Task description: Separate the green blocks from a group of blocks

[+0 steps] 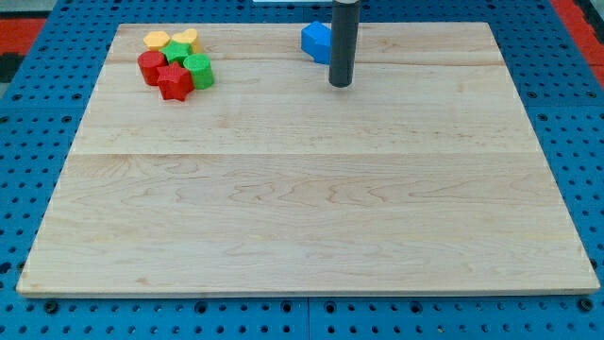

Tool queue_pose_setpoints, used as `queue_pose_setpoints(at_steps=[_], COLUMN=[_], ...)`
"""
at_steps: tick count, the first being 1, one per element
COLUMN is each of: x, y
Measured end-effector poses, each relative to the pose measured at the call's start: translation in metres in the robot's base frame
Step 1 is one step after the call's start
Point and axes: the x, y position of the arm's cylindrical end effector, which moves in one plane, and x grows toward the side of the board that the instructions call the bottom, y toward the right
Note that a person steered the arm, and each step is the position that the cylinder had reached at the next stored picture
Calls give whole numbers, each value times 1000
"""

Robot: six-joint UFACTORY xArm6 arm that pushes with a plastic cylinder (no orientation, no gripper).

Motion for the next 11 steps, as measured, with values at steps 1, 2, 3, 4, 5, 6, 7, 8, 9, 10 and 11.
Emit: queue_pose_setpoints(at_steps=[1,2,3,4,5,6,7,8,9,10,11], x=[0,7,12,0,-45,-67,-121,-122,-92,-61,-51], y=[-6,-56,-93,-97,-97,-157,-158,-221,-254,-256,-247])
